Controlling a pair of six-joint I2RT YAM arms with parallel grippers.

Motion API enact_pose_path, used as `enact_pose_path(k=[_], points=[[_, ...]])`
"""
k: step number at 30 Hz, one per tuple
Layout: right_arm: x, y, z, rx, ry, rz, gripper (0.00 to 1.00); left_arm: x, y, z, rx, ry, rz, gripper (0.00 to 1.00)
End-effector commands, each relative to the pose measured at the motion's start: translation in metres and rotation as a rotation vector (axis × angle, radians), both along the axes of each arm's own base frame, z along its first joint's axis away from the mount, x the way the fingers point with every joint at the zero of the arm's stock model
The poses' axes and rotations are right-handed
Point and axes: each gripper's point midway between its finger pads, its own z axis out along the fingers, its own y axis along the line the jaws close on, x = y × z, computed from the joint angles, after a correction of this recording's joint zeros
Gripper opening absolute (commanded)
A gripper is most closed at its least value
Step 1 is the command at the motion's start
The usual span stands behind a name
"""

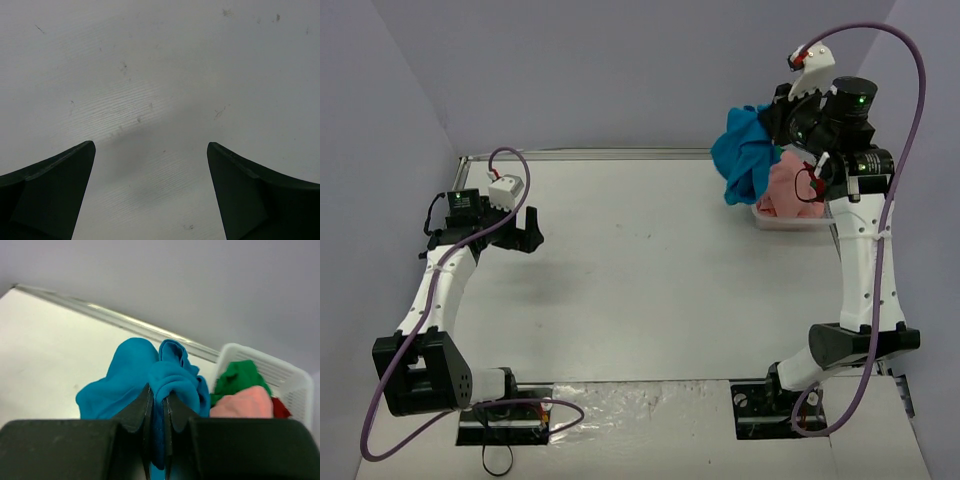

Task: Fold and stack the t-shirts
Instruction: Move the tshirt to the center of the board, then flatten out the tshirt

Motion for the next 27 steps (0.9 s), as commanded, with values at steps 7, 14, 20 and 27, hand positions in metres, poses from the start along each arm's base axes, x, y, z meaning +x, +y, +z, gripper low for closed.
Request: enact_pose_path(k=[7,14,20,27], points=[[-0.095,0.095,-0.075,0.042,0.239,0.640,1.00,0.002,0.007,0.034,0.033,-0.095,0.014,0.94],[-0.084,0.065,-0.153,-0.104,0.409,0.496,0.99,0.001,0.003,0.037,0.014,-0.096,0.000,0.94],[-0.115,0.067,-0.211,-0.164,0.562,0.532,0.88,-0.007,-0.014,0.040,-0.032,-0.100,-0.091,0.99],[-0.161,0.098,-0.294,-0.302,0.787,0.670,0.74,-0.013,-0.039,0.031,-0.029,-0.067,-0.202,1.00]])
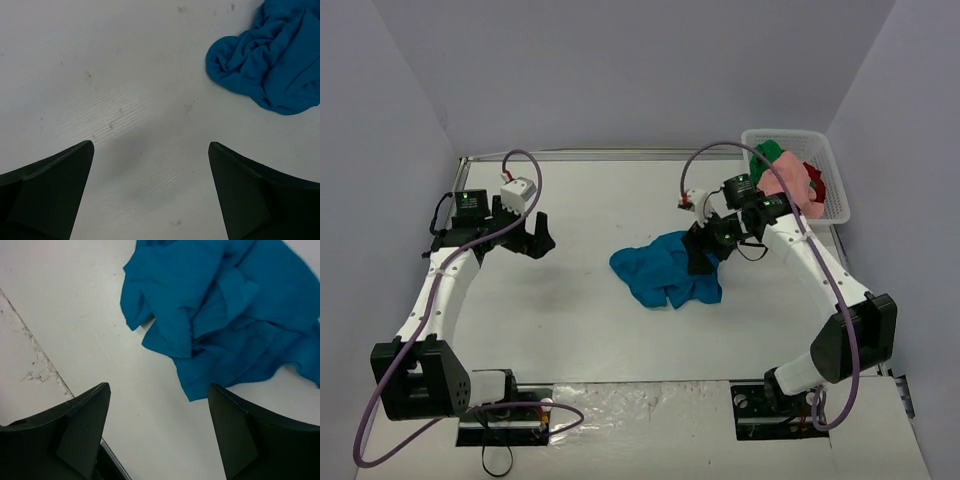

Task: Fold and stack the t-shirts
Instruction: Flatten out the tshirt

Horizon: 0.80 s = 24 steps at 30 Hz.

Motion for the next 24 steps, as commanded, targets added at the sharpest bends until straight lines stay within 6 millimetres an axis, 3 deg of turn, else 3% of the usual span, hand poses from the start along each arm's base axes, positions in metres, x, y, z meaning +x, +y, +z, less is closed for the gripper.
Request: enact_pose_path(k=[1,13,18,20,23,24], points=[[-0.019,0.006,-0.027,-0.074,0.071,0.079,0.74,0.002,-0.012,0.021,0.000,-0.051,-0.072,1.00],[-0.012,0.040,-0.089,-0.234,0.182,0.212,0.68,0.002,-0.014,0.010,0.042,-0.021,-0.083,1.00],[-0.009,0.045,-0.100,-0.264,0.196,0.228,0.43,0.001,-0.012,0.006,0.053,-0.016,-0.079,1.00],[-0.010,0.045,-0.101,-0.276,0.192,0.230,0.02,0.002,-0.012,0.005,0.053,-0.015,-0.079,1.00],[-0.010,0.044,-0.094,-0.273,0.180,0.222,0.00,0.003,-0.013,0.003,0.049,-0.010,-0.081,1.00],[-0.010,0.045,-0.085,-0.264,0.156,0.223,0.00,0.003,-0.012,0.004,0.052,-0.012,-0.080,0.95]])
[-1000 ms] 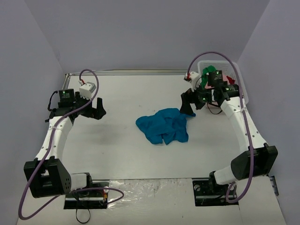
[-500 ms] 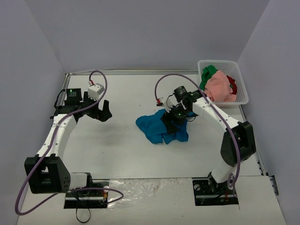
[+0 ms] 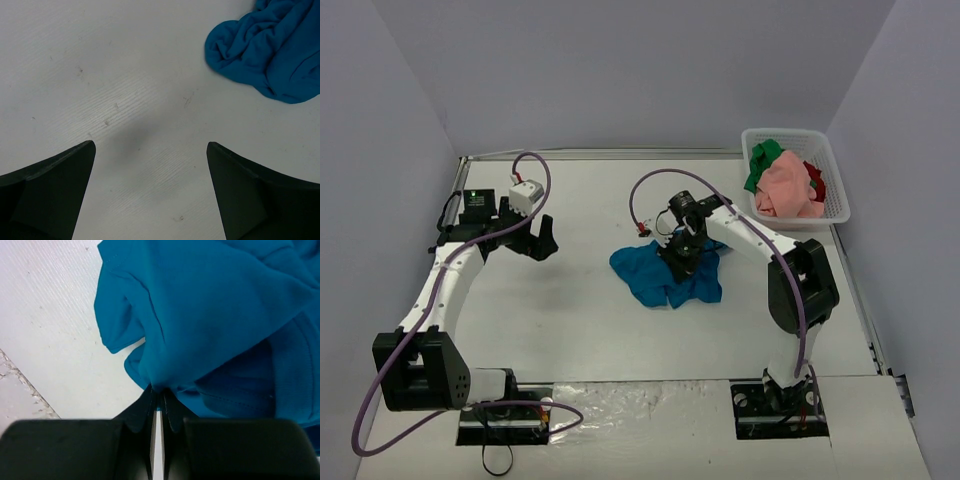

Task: Fold and stack the t-shirts
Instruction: Flatten out the tshirt

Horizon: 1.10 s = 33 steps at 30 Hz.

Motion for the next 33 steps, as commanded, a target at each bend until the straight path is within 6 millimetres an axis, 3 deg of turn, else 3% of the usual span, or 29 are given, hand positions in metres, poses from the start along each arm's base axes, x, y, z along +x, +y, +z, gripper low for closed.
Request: enact_pose_path(k=[1,3,7,9,12,15,18,21,25,30,33], points=[[-0.002,0.000,0.033,0.011,-0.056,0.016,0.00,0.004,-0.011,0.015,0.014,-0.043,-0.045,0.92],[-0.001,0.000,0.056,0.036,-0.098,0.023,0.00,0.003,-0.016,0.015,0.023,-0.044,-0.063,0.91],[0.016,-0.003,0.134,0.105,-0.272,-0.003,0.00,0.002,-0.031,0.015,0.036,-0.037,-0.112,0.84],[0.026,-0.020,0.162,0.144,-0.341,-0.059,0.00,0.006,-0.038,0.020,0.039,-0.044,-0.142,0.79],[0.040,-0.050,0.188,0.167,-0.425,-0.136,0.00,0.007,-0.054,0.023,0.044,-0.043,-0.201,0.76],[0.043,-0.071,0.191,0.144,-0.464,-0.189,0.00,0.011,-0.071,0.026,0.064,-0.051,-0.261,0.82],[0.043,-0.082,0.178,0.101,-0.461,-0.231,0.00,0.016,-0.091,0.026,0.085,-0.075,-0.320,0.86],[0.044,-0.093,0.167,0.069,-0.465,-0.278,0.00,0.025,-0.110,0.014,0.132,-0.070,-0.334,0.86],[0.048,-0.107,0.169,0.049,-0.502,-0.329,0.00,0.033,-0.137,-0.019,0.152,-0.021,-0.342,0.87],[0.052,-0.125,0.172,0.027,-0.521,-0.375,0.00,0.024,-0.182,-0.038,0.171,-0.023,-0.444,0.91],[0.053,-0.131,0.174,0.032,-0.526,-0.395,0.00,0.023,-0.195,-0.049,0.204,-0.039,-0.464,0.94]])
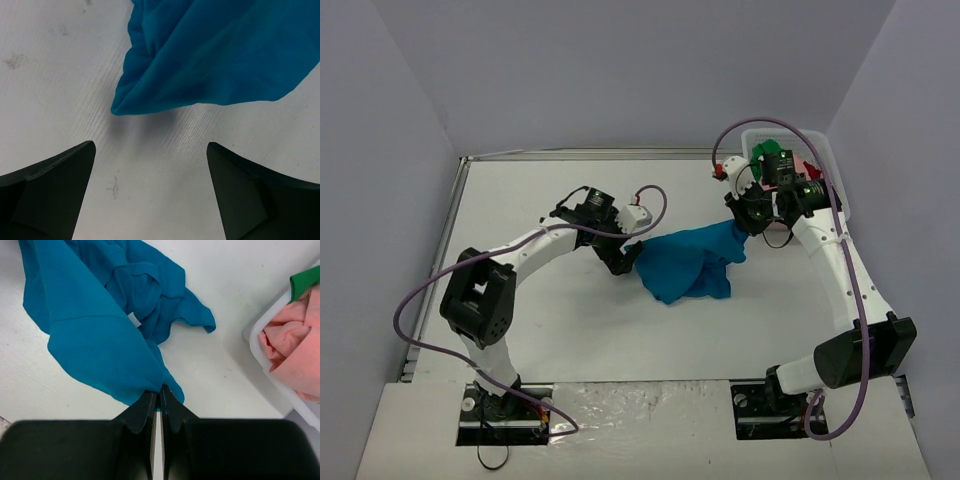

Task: Fold and stack the t-shirts
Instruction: Flatten out the tshirt

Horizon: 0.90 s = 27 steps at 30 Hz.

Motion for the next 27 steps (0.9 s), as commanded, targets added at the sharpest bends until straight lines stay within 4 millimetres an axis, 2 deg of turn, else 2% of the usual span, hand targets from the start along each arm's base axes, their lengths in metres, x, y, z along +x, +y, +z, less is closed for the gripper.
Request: enact_pose_path(k=[1,4,9,12,14,15,16,18,21,22,24,26,27], points=[[-0.002,-0.009,0.017,0.002,-0.054,-0.036,0.00,0.018,-0.020,0.023,-0.019,-0.125,-0.008,0.94],[-0.003,-0.009,0.019,0.010,-0.058,-0.034,0.00,0.027,-0.024,0.014,-0.003,-0.152,0.001,0.95],[-0.003,-0.009,0.013,0.016,-0.040,-0.033,0.00,0.041,-0.039,0.020,-0.054,-0.169,0.015,0.98],[-0.004,-0.008,0.009,0.022,-0.027,-0.026,0.00,0.043,-0.052,0.025,-0.108,-0.155,0.016,0.95],[-0.002,-0.008,0.007,0.023,-0.019,-0.028,0.00,0.036,-0.062,0.018,-0.124,-0.113,-0.010,0.70],[-0.002,-0.009,0.007,0.025,-0.018,-0.031,0.00,0.034,-0.068,0.014,-0.125,-0.091,-0.022,0.22],[-0.001,-0.010,0.007,0.023,-0.019,-0.034,0.00,0.030,-0.071,0.012,-0.125,-0.076,-0.044,0.03],[0.001,-0.011,0.007,0.024,-0.017,-0.037,0.00,0.012,-0.077,0.008,-0.125,-0.025,-0.105,0.02],[0.003,-0.015,0.007,0.020,-0.021,-0.045,0.00,0.006,-0.068,0.014,-0.108,-0.036,-0.110,0.02],[0.005,-0.017,0.007,0.018,-0.020,-0.053,0.00,0.007,-0.061,0.026,-0.101,-0.082,-0.118,0.02],[0.009,-0.021,0.007,0.013,-0.023,-0.063,0.00,0.019,-0.038,0.035,-0.024,-0.160,-0.050,0.02],[0.020,-0.026,0.013,0.014,-0.039,-0.091,0.00,0.027,-0.015,0.063,0.032,-0.249,-0.009,0.02],[0.023,-0.027,0.016,0.017,-0.048,-0.100,0.00,0.039,0.005,0.074,0.096,-0.305,0.058,0.03]])
